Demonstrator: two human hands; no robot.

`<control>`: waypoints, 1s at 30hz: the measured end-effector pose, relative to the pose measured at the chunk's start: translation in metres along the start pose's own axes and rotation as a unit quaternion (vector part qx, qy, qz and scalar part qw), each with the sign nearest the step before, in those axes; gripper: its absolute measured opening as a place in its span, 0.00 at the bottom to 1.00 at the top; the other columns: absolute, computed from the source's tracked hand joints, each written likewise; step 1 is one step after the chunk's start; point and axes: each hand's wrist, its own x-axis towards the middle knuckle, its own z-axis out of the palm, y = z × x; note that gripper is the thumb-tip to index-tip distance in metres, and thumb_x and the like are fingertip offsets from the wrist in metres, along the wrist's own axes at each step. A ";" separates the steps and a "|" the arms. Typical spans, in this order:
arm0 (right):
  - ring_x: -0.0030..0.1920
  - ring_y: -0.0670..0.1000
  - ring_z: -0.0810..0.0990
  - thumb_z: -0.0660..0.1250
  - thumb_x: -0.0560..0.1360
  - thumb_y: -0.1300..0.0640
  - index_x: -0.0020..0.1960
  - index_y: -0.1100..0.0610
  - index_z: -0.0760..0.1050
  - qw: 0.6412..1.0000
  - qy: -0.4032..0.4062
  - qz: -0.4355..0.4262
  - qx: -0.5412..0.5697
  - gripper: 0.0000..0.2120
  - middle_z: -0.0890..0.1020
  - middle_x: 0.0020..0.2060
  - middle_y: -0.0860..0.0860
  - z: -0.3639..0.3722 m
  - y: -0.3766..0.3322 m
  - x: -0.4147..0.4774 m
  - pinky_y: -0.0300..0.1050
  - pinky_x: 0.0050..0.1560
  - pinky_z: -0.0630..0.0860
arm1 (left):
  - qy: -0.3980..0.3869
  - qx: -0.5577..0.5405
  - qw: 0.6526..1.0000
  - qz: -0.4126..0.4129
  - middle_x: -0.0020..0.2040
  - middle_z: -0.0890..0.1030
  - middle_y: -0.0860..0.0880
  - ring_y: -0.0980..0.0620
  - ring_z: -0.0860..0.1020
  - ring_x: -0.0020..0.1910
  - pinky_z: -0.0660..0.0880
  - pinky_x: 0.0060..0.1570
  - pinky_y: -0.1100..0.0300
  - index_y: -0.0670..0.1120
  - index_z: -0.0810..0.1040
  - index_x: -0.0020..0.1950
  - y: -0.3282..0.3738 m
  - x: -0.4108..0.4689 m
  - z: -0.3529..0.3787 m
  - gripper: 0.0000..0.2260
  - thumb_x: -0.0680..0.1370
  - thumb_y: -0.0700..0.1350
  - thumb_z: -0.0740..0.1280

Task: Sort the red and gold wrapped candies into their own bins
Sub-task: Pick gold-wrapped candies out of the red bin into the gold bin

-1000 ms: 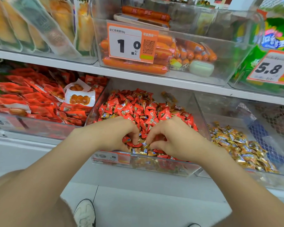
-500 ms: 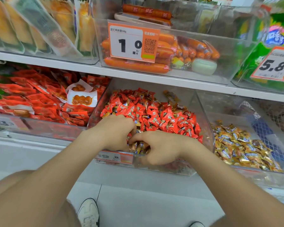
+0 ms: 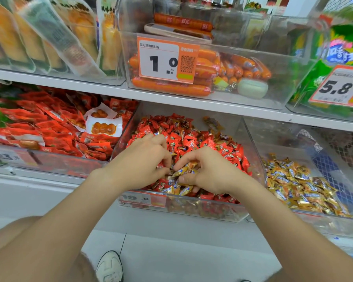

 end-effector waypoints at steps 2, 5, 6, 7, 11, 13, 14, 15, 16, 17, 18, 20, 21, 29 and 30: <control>0.33 0.50 0.87 0.76 0.78 0.57 0.55 0.45 0.84 0.999 0.035 -0.002 0.001 0.09 0.86 0.39 0.52 -0.004 0.003 -0.002 0.58 0.42 0.86 | 0.019 0.013 1.000 0.008 0.54 0.68 0.57 0.53 0.67 0.56 0.70 0.58 0.49 0.58 0.82 0.48 -0.002 -0.001 0.003 0.02 0.79 0.54 0.71; 0.32 0.50 0.85 0.75 0.79 0.57 0.54 0.46 0.83 0.995 0.087 -0.012 0.057 0.08 0.86 0.35 0.51 -0.009 0.005 -0.006 0.52 0.38 0.84 | 0.063 -0.009 0.998 0.022 0.53 0.68 0.57 0.53 0.66 0.54 0.68 0.53 0.53 0.56 0.78 0.43 -0.001 -0.002 0.004 0.04 0.77 0.51 0.70; 0.30 0.47 0.83 0.74 0.80 0.57 0.54 0.47 0.83 0.991 0.104 -0.013 0.082 0.06 0.85 0.33 0.49 -0.011 0.005 -0.008 0.45 0.34 0.81 | 0.073 -0.042 0.996 0.024 0.52 0.70 0.57 0.53 0.68 0.53 0.68 0.52 0.54 0.55 0.75 0.41 0.001 -0.002 0.001 0.05 0.76 0.50 0.70; 0.29 0.45 0.80 0.73 0.81 0.57 0.54 0.48 0.83 0.987 0.119 -0.006 0.112 0.05 0.83 0.32 0.48 -0.013 0.004 -0.011 0.39 0.31 0.77 | 0.082 -0.088 0.992 0.026 0.50 0.73 0.57 0.55 0.71 0.52 0.69 0.51 0.57 0.53 0.73 0.39 0.003 -0.002 -0.001 0.07 0.75 0.47 0.70; 0.35 0.46 0.76 0.68 0.84 0.52 0.57 0.54 0.83 0.956 0.113 0.077 0.261 0.08 0.79 0.39 0.49 -0.016 0.005 -0.014 0.35 0.31 0.73 | 0.050 -0.232 0.971 0.008 0.45 0.83 0.54 0.59 0.80 0.44 0.74 0.43 0.64 0.48 0.72 0.38 0.012 -0.001 -0.008 0.10 0.74 0.40 0.71; 0.39 0.48 0.76 0.63 0.86 0.50 0.62 0.55 0.78 0.942 0.110 0.127 0.292 0.11 0.76 0.43 0.47 -0.015 0.005 -0.014 0.38 0.32 0.72 | 0.008 -0.264 0.964 0.006 0.43 0.83 0.53 0.55 0.80 0.39 0.77 0.40 0.57 0.51 0.73 0.44 0.014 -0.001 -0.009 0.08 0.77 0.39 0.68; 0.39 0.49 0.76 0.60 0.87 0.49 0.60 0.52 0.76 0.941 0.122 0.143 0.280 0.09 0.75 0.43 0.45 -0.014 0.003 -0.014 0.40 0.34 0.72 | -0.015 -0.264 0.964 0.006 0.42 0.82 0.51 0.53 0.79 0.37 0.77 0.39 0.55 0.52 0.72 0.48 0.015 0.000 -0.008 0.08 0.79 0.39 0.65; 0.39 0.51 0.75 0.57 0.87 0.50 0.55 0.50 0.74 0.948 0.145 0.141 0.247 0.08 0.74 0.39 0.44 -0.014 0.001 -0.016 0.44 0.36 0.71 | -0.037 -0.251 0.967 0.005 0.41 0.81 0.49 0.51 0.76 0.36 0.75 0.37 0.53 0.53 0.71 0.50 0.016 0.001 -0.009 0.09 0.81 0.38 0.61; 0.37 0.52 0.73 0.55 0.86 0.52 0.46 0.50 0.71 0.958 0.175 0.121 0.192 0.12 0.72 0.33 0.44 -0.013 -0.001 -0.018 0.46 0.38 0.68 | -0.060 -0.233 0.971 0.002 0.40 0.80 0.48 0.52 0.73 0.34 0.72 0.36 0.52 0.54 0.71 0.51 0.016 0.003 -0.009 0.10 0.82 0.38 0.58; 0.35 0.51 0.71 0.55 0.84 0.54 0.39 0.52 0.67 0.967 0.205 0.090 0.125 0.15 0.68 0.28 0.43 -0.013 -0.004 -0.020 0.46 0.37 0.66 | -0.082 -0.213 0.974 -0.001 0.38 0.79 0.48 0.54 0.71 0.32 0.71 0.35 0.53 0.54 0.72 0.50 0.017 0.005 -0.009 0.11 0.82 0.39 0.57; 0.31 0.49 0.69 0.55 0.82 0.55 0.35 0.53 0.64 0.970 0.224 0.056 0.069 0.16 0.66 0.25 0.44 -0.012 -0.006 -0.023 0.46 0.35 0.64 | -0.103 -0.194 0.976 0.000 0.37 0.79 0.49 0.55 0.71 0.32 0.72 0.35 0.53 0.53 0.75 0.48 0.018 0.007 -0.009 0.10 0.82 0.41 0.57; 0.24 0.47 0.70 0.56 0.83 0.53 0.34 0.57 0.63 0.973 0.229 0.021 0.016 0.20 0.70 0.22 0.50 -0.012 -0.006 -0.025 0.48 0.30 0.68 | -0.158 -0.165 0.974 0.012 0.40 0.83 0.51 0.55 0.78 0.38 0.77 0.44 0.51 0.52 0.81 0.47 0.017 0.011 -0.007 0.09 0.83 0.48 0.62; 0.22 0.46 0.75 0.57 0.85 0.49 0.34 0.59 0.65 0.975 0.221 0.018 0.013 0.24 0.75 0.22 0.53 -0.014 -0.006 -0.026 0.48 0.30 0.72 | -0.191 -0.166 0.967 0.014 0.42 0.84 0.53 0.55 0.80 0.42 0.78 0.49 0.51 0.54 0.83 0.50 0.016 0.012 -0.006 0.07 0.83 0.51 0.66; 0.22 0.52 0.79 0.68 0.83 0.48 0.64 0.45 0.79 0.988 0.084 -0.020 0.128 0.10 0.83 0.27 0.56 -0.033 0.001 -0.035 0.44 0.28 0.75 | -0.260 -0.158 0.952 0.041 0.48 0.84 0.56 0.55 0.81 0.48 0.79 0.54 0.50 0.62 0.85 0.57 0.006 0.019 0.008 0.10 0.79 0.48 0.75; 0.24 0.52 0.80 0.67 0.84 0.49 0.69 0.43 0.75 0.991 0.063 -0.015 0.119 0.14 0.84 0.29 0.58 -0.033 0.002 -0.036 0.45 0.29 0.77 | -0.251 -0.151 0.955 0.040 0.46 0.83 0.57 0.57 0.81 0.46 0.80 0.52 0.50 0.62 0.85 0.54 0.006 0.020 0.011 0.09 0.78 0.48 0.76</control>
